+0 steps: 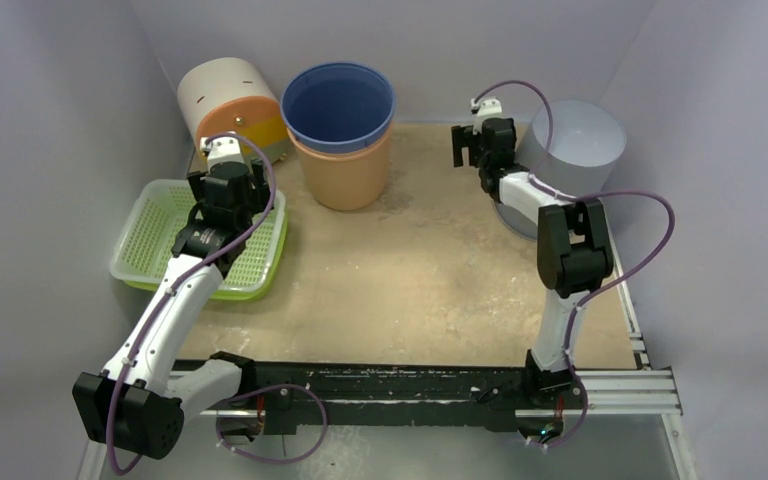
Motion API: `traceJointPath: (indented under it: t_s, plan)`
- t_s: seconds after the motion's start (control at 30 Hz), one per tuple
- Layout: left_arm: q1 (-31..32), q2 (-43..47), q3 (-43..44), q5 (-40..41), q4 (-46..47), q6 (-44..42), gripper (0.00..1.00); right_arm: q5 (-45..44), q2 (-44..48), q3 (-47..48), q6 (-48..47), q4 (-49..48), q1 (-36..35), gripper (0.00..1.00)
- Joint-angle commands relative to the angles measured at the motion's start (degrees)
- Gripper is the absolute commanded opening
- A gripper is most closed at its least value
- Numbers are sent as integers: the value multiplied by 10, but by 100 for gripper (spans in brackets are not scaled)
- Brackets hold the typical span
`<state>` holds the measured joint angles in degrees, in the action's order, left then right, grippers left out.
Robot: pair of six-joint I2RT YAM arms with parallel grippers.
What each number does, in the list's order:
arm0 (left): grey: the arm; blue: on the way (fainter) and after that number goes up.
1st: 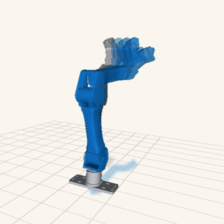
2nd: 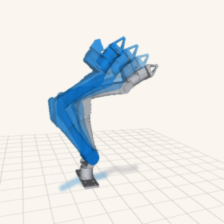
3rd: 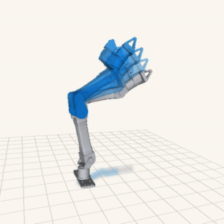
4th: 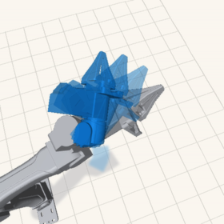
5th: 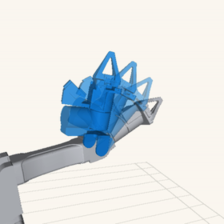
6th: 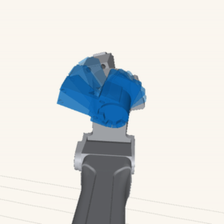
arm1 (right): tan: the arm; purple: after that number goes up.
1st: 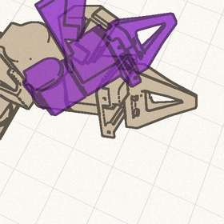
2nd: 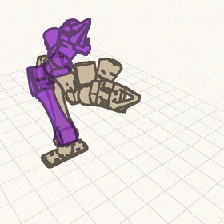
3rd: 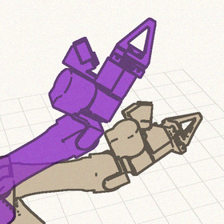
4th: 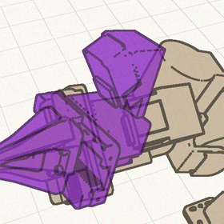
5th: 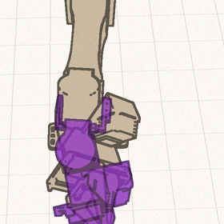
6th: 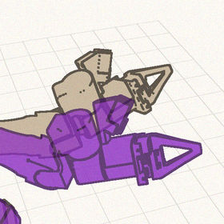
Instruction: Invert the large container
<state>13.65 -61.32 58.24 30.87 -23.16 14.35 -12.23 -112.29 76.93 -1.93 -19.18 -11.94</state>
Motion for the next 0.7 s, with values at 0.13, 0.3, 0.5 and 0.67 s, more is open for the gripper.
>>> traceJointPath:
  t_s: [0.13,0.3,0.5,0.67]
  plan:
    - [3,5,-7,13,27,-5,79,50,-41,135,-86,0,35,100]
    - [3,6,-8,21,28,-3,80,58,70,78,-89,-21,-5,100]
    - [3,-2,-1,17,25,1,82,153,155,82,-46,23,-40,100]
    - [3,-3,-2,14,26,1,83,213,142,158,22,74,-69,91]
